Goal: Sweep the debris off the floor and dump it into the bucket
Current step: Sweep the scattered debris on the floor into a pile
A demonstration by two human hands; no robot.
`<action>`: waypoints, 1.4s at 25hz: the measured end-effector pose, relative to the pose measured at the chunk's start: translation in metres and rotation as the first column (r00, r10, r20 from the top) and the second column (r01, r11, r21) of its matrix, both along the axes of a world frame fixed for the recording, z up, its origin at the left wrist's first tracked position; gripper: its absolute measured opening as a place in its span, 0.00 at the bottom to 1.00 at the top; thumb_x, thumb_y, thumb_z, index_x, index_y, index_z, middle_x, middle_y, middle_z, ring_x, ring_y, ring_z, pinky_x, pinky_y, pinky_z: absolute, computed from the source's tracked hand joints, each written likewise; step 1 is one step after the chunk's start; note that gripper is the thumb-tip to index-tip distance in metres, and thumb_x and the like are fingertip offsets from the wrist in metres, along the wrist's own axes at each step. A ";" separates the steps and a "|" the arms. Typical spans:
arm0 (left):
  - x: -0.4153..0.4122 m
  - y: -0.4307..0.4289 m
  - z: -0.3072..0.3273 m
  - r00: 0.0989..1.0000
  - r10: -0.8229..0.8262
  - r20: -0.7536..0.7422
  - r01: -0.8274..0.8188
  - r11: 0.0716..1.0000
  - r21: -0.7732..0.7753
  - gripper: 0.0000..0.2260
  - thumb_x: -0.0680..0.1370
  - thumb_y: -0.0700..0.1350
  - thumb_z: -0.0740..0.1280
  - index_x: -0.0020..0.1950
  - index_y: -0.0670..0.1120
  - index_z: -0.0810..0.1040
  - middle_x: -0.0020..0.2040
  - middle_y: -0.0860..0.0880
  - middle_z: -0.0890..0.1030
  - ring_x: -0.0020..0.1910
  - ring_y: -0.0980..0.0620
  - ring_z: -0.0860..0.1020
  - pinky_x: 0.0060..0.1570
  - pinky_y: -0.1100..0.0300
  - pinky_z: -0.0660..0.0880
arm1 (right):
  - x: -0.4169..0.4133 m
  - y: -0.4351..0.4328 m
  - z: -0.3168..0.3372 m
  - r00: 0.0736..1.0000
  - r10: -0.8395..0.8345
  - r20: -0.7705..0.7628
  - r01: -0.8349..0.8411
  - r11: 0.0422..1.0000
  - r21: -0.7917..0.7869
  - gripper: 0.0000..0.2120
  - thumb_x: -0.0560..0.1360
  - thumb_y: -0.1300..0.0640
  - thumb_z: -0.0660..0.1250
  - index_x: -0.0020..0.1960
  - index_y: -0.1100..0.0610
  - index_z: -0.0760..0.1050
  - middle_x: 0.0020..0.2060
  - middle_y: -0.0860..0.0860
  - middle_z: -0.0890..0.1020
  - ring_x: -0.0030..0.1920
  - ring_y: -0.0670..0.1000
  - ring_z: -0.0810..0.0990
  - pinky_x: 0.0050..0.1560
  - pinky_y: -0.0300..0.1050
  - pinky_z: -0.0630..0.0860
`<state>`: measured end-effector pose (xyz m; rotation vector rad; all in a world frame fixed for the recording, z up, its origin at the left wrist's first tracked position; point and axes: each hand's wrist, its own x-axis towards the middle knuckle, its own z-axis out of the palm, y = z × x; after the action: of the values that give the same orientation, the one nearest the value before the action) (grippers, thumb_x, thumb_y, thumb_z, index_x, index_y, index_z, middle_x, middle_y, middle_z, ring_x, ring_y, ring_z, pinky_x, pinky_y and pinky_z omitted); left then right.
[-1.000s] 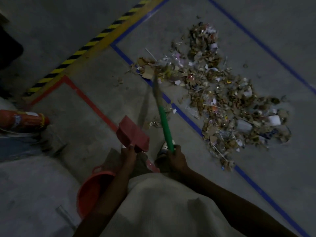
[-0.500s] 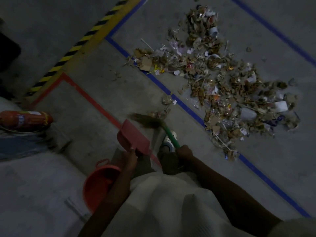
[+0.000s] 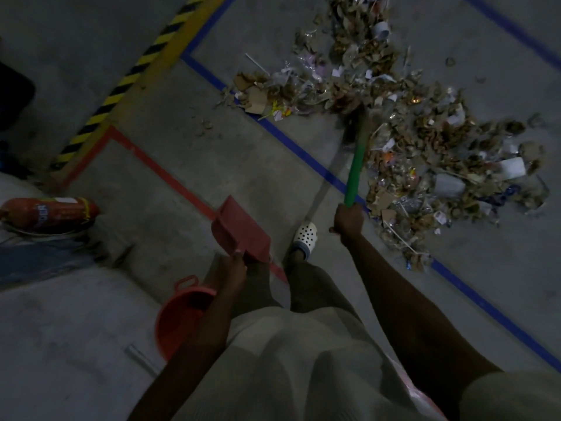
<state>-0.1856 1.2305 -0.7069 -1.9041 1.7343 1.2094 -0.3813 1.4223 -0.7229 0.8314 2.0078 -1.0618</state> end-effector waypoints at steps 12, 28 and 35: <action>-0.044 0.021 0.014 0.982 -0.175 -0.070 0.178 0.983 0.049 0.23 0.81 0.53 0.64 0.69 0.37 0.73 0.61 0.37 0.80 0.53 0.41 0.79 0.53 0.54 0.75 | 0.127 0.041 0.029 0.987 0.098 0.130 -0.066 0.971 -0.230 0.10 0.80 0.51 0.66 0.59 0.53 0.74 0.44 0.53 0.82 0.39 0.51 0.82 0.33 0.41 0.75; -0.065 -0.012 0.050 0.984 -0.055 -0.172 0.058 0.998 0.015 0.18 0.81 0.49 0.64 0.56 0.33 0.79 0.51 0.37 0.82 0.52 0.39 0.81 0.49 0.52 0.78 | 0.085 0.000 0.091 0.997 -0.004 0.071 0.023 0.964 -0.266 0.13 0.81 0.50 0.61 0.60 0.54 0.63 0.45 0.58 0.78 0.30 0.52 0.78 0.19 0.38 0.69; -0.012 -0.077 0.063 0.911 0.336 -0.238 -0.331 0.941 0.062 0.23 0.81 0.53 0.63 0.63 0.34 0.76 0.49 0.37 0.81 0.39 0.45 0.76 0.37 0.59 0.72 | 0.068 -0.103 0.106 0.882 0.462 0.096 -0.395 0.834 -0.386 0.11 0.82 0.56 0.63 0.59 0.60 0.64 0.37 0.58 0.72 0.27 0.50 0.69 0.21 0.37 0.66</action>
<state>-0.1976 1.1533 -0.6439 -2.1813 1.5349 1.6415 -0.3132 1.3190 -0.6166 0.2498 1.6627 -0.9954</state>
